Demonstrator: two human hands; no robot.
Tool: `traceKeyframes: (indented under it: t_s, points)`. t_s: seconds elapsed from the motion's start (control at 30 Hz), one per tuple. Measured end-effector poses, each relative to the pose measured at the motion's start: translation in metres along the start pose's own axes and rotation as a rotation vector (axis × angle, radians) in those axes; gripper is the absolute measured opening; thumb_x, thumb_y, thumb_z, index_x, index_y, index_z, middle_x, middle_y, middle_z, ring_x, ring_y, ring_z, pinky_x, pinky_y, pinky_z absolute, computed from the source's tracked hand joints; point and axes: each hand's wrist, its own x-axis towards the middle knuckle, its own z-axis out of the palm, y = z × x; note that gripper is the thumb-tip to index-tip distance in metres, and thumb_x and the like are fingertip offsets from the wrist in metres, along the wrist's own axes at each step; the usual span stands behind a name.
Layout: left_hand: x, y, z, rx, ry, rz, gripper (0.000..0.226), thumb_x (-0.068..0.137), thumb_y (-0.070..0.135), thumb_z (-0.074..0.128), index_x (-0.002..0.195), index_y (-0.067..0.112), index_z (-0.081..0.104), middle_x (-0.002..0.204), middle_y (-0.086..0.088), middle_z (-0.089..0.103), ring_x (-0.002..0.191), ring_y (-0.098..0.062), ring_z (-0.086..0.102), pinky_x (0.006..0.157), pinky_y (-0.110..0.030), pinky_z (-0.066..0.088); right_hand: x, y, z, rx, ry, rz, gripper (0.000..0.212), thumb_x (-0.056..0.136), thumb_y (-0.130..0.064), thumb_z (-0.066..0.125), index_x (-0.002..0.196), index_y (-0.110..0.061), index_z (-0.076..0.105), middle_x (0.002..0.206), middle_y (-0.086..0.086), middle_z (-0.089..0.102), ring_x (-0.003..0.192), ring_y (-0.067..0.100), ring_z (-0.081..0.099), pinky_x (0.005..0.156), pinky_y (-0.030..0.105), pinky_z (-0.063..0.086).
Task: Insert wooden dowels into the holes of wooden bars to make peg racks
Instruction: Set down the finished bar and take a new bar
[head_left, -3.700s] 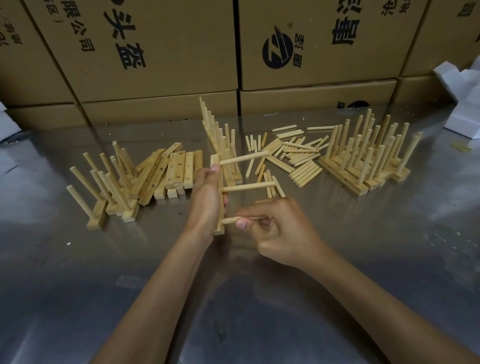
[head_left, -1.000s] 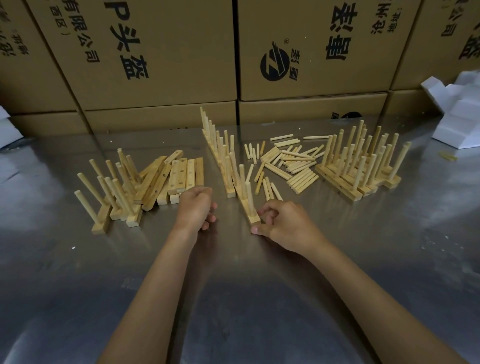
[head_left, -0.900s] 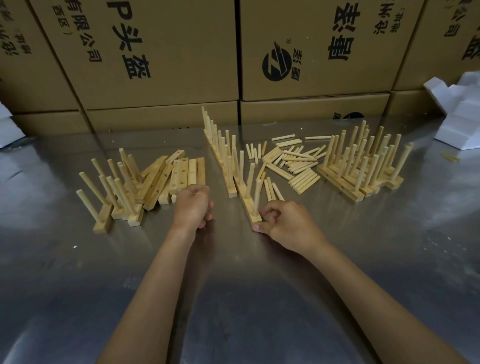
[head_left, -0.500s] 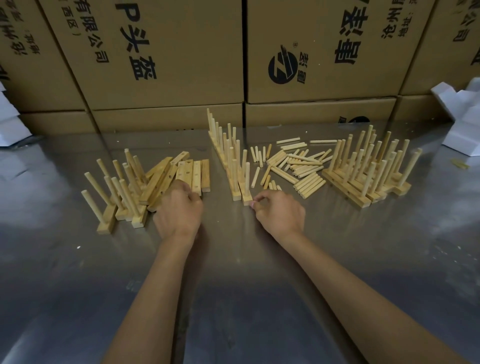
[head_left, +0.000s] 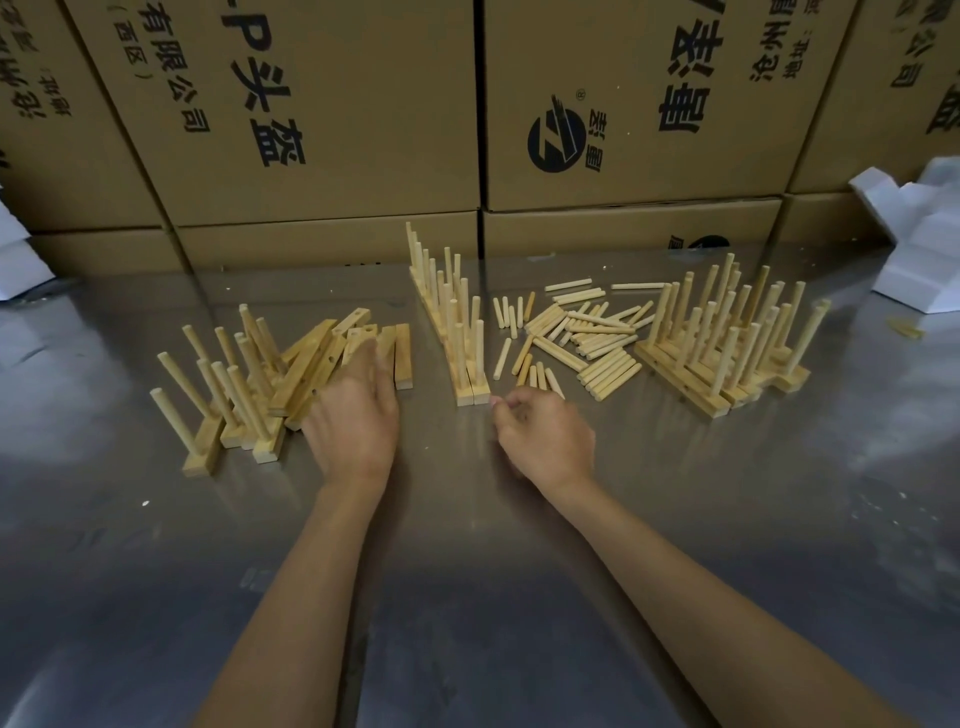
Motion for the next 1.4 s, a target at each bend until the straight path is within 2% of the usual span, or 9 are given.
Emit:
traceKeyframes:
  t_s: [0.23,0.33,0.53,0.67,0.77,1.0,1.2,1.3,1.4]
  points:
    - [-0.005,0.022,-0.025,-0.304,0.156,0.186,0.033,0.104,0.017,0.053,0.135,0.007,0.059,0.096,-0.012,0.073,0.078,-0.023,0.069,0.069,-0.036,0.055,-0.022,0.007,-0.014,0.403,-0.058,0.013,0.026,0.096,-0.024,0.057,0.076,-0.012,0.069,0.064,0.006,0.063,0.064,0.022,0.059,0.063,0.036,0.048]
    - [-0.018,0.047,-0.025,-0.368,0.187,0.406,0.032,0.099,0.009,0.059,0.131,0.002,0.062,0.098,-0.008,0.073,0.075,-0.008,0.062,0.07,-0.012,0.048,-0.025,0.004,-0.027,0.645,-0.058,0.117,0.024,0.098,-0.024,0.058,0.084,-0.011,0.073,0.062,0.0,0.064,0.059,0.006,0.055,0.059,0.026,0.041]
    - [-0.055,0.083,-0.02,-0.416,-0.062,0.663,0.038,0.094,0.013,0.067,0.132,0.013,0.064,0.107,0.0,0.075,0.071,-0.012,0.068,0.056,-0.033,0.058,-0.008,0.009,-0.075,1.128,-0.108,0.265,0.037,0.095,-0.047,0.058,0.099,-0.015,0.075,0.089,0.007,0.077,0.069,0.015,0.066,0.059,0.027,0.05]
    - [-0.065,0.089,-0.015,-0.409,-0.246,0.717,0.04,0.092,0.011,0.065,0.132,0.017,0.064,0.113,0.002,0.073,0.08,-0.007,0.07,0.061,-0.031,0.058,0.001,0.025,-0.089,1.18,-0.056,0.35,0.022,0.088,-0.031,0.072,0.1,-0.013,0.075,0.087,0.004,0.076,0.071,0.015,0.068,0.057,0.024,0.052]
    - [-0.067,0.088,-0.01,-0.648,-0.444,0.491,0.048,0.09,0.013,0.057,0.135,0.028,0.061,0.105,0.009,0.073,0.077,0.008,0.063,0.064,-0.01,0.048,0.003,0.03,-0.09,1.148,-0.092,0.328,0.018,0.09,-0.021,0.069,0.101,-0.009,0.074,0.084,0.008,0.075,0.069,0.013,0.066,0.058,0.023,0.049]
    - [-0.05,0.091,-0.012,-1.221,-0.962,-0.577,0.039,0.104,0.054,0.032,0.123,0.033,0.058,0.102,-0.014,0.067,0.058,-0.026,0.064,0.044,-0.035,0.055,-0.011,0.012,-0.076,0.731,-0.268,0.062,0.008,0.087,-0.021,0.072,0.089,-0.017,0.079,0.077,-0.004,0.075,0.069,0.001,0.067,0.057,0.008,0.045]
    - [-0.042,0.079,-0.011,-1.139,-0.832,-0.647,0.029,0.107,0.029,0.043,0.132,0.019,0.055,0.08,-0.009,0.058,0.045,-0.017,0.052,0.039,-0.026,0.045,-0.007,0.019,-0.055,0.18,0.16,-0.112,0.02,0.095,-0.03,0.061,0.104,-0.019,0.075,0.1,-0.005,0.07,0.104,0.016,0.054,0.084,0.028,0.045]
    - [-0.038,0.078,-0.014,-1.185,-0.836,-0.677,0.026,0.105,0.024,0.048,0.129,0.018,0.054,0.094,-0.012,0.059,0.054,-0.02,0.06,0.044,-0.031,0.053,-0.003,0.033,-0.051,-0.261,0.095,-0.132,0.027,0.097,-0.034,0.056,0.118,-0.021,0.067,0.117,-0.002,0.062,0.114,0.02,0.046,0.094,0.035,0.04]
    - [-0.036,0.077,-0.019,-1.27,-0.888,-0.702,0.032,0.104,0.017,0.046,0.135,0.009,0.045,0.099,-0.017,0.068,0.065,-0.024,0.066,0.052,-0.037,0.059,-0.004,0.032,-0.05,-0.236,0.059,-0.054,0.018,0.091,-0.023,0.06,0.106,-0.021,0.069,0.106,-0.001,0.064,0.11,0.022,0.053,0.089,0.036,0.042]
